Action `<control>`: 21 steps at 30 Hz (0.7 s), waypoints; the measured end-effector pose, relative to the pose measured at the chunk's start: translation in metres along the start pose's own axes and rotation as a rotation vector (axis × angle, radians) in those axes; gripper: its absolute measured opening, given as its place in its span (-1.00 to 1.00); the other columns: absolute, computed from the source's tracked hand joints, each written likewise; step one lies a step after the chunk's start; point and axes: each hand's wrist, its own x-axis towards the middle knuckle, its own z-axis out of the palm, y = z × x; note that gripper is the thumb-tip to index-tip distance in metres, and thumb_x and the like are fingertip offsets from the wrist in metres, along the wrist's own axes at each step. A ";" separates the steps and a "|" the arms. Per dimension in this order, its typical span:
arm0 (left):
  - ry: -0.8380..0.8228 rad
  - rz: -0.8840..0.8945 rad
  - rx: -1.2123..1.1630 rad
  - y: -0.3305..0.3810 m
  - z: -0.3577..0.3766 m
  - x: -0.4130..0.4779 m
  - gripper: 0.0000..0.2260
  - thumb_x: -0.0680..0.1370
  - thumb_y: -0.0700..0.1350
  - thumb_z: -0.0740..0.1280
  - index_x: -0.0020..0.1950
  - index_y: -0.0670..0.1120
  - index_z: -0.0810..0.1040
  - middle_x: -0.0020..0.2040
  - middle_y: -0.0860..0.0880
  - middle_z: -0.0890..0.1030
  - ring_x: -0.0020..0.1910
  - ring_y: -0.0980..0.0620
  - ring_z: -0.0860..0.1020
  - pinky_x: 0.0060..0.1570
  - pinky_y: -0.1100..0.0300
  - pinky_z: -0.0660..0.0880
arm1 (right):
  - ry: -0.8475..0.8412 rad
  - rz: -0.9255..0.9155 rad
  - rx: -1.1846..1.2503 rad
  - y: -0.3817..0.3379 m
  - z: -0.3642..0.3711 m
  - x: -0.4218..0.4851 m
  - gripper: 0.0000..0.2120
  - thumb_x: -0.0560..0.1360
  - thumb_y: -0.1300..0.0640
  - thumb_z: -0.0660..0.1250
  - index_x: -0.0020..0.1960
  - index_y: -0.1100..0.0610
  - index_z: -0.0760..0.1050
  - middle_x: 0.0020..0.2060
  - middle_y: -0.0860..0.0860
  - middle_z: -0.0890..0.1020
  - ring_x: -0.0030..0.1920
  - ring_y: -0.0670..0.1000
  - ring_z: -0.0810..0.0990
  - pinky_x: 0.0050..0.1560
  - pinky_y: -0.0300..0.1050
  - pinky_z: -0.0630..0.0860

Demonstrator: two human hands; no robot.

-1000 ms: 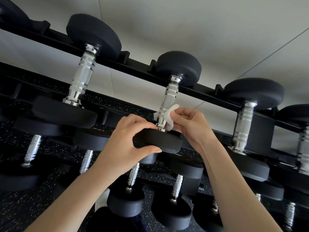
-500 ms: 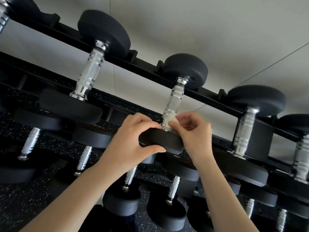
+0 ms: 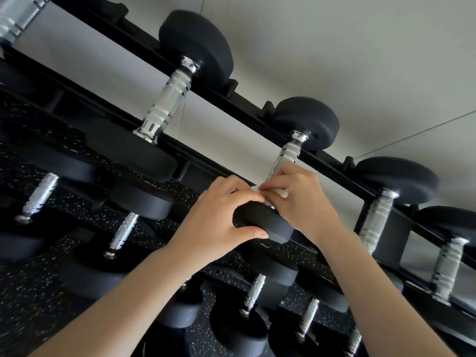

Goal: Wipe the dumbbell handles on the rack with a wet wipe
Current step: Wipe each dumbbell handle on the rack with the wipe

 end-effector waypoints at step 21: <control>-0.098 -0.013 -0.173 -0.014 -0.012 0.012 -0.61 0.25 0.04 0.57 0.03 0.18 0.56 -0.03 0.21 0.48 0.03 0.25 0.38 -0.02 0.48 0.23 | 0.014 0.124 -0.315 -0.007 -0.012 0.038 -0.88 0.49 0.25 0.35 -0.07 0.20 0.66 -0.12 0.10 0.53 -0.20 0.06 0.51 -0.24 -0.30 0.31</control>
